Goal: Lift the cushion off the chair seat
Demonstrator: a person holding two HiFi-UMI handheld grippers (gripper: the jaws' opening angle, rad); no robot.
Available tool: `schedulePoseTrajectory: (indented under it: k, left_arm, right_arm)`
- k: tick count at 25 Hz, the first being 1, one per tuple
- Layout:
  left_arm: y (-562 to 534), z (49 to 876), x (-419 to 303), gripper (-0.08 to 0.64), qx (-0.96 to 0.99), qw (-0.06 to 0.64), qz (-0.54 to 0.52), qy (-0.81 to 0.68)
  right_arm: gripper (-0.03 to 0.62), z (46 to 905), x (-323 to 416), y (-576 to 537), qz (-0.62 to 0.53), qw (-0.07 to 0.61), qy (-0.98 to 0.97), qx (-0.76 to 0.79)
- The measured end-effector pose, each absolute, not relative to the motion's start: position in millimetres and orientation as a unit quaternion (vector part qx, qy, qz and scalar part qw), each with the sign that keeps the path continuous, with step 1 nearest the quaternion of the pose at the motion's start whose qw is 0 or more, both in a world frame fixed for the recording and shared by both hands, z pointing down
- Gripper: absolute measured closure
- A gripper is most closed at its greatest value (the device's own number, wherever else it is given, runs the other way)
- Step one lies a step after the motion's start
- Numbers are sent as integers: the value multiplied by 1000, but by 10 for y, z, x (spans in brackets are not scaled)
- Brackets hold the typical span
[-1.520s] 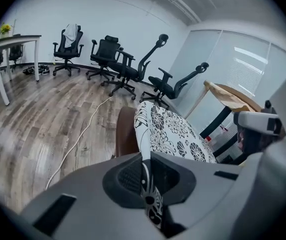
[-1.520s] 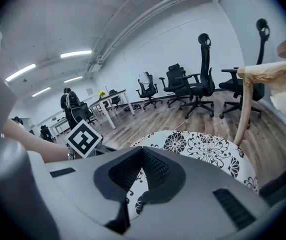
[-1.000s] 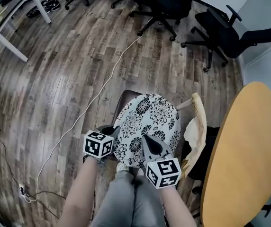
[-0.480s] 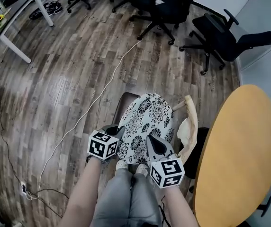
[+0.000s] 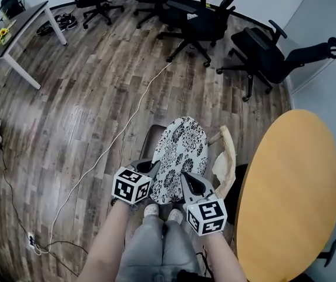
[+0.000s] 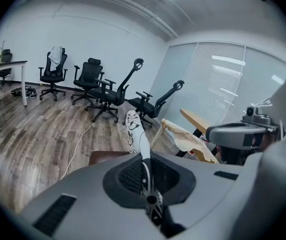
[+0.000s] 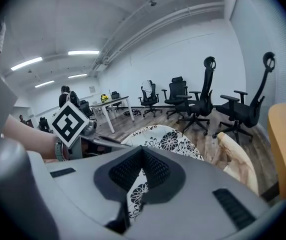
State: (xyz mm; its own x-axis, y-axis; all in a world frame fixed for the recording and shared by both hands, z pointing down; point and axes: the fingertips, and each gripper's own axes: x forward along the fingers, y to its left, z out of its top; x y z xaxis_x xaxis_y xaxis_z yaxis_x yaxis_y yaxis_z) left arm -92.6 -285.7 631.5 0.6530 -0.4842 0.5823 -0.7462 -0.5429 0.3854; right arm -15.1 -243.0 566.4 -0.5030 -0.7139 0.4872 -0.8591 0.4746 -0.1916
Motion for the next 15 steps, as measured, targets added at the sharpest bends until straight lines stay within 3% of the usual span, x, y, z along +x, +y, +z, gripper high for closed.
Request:
schedulePoseTrajectory:
  k: [15]
  left_arm:
    - [-2889,5347,-643,548,879,256,179,-360]
  right_arm:
    - [568,4982,-112,-2554,159,168,-855,465]
